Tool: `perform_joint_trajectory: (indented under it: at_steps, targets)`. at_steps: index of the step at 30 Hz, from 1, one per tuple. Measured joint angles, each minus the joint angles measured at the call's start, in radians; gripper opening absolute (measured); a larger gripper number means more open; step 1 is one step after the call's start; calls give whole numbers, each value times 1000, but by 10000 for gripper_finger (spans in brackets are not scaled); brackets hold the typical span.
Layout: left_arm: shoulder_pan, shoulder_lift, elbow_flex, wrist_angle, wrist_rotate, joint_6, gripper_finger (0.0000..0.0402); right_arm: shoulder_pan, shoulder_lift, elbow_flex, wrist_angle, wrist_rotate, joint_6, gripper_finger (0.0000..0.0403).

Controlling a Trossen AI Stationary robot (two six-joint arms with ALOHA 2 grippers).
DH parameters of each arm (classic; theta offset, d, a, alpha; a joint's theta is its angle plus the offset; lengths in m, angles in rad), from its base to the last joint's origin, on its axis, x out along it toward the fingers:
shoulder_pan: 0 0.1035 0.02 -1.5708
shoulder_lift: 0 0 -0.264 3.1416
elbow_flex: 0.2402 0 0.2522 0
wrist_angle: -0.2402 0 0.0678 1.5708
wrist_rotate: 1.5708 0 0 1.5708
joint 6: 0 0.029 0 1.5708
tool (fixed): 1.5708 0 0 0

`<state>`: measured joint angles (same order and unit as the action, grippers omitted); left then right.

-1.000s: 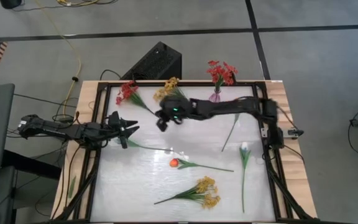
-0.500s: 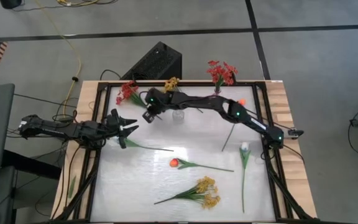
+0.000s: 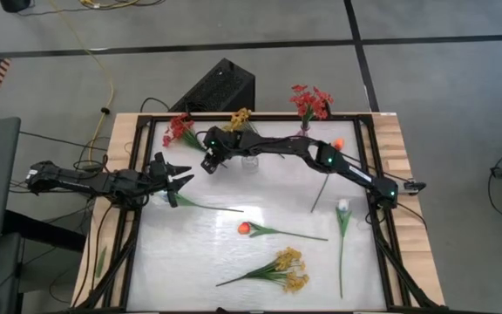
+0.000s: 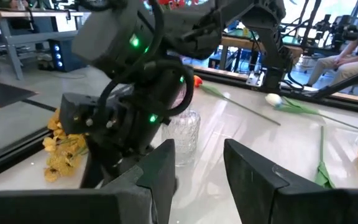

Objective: Sort flowers into vase by color
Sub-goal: Put the red flower into the pink flower vase

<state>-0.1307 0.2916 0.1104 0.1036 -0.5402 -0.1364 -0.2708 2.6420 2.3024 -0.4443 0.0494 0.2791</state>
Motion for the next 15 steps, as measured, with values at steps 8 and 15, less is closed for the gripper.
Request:
perform_joint_trajectory:
  at_steps: [8,15]
  targets:
    - [0,0,0,0,-15,-3,125,36,31,0,34,149,-78,219]
    - [0,0,0,-2,-14,-3,125,29,22,0,5,78,-48,44]
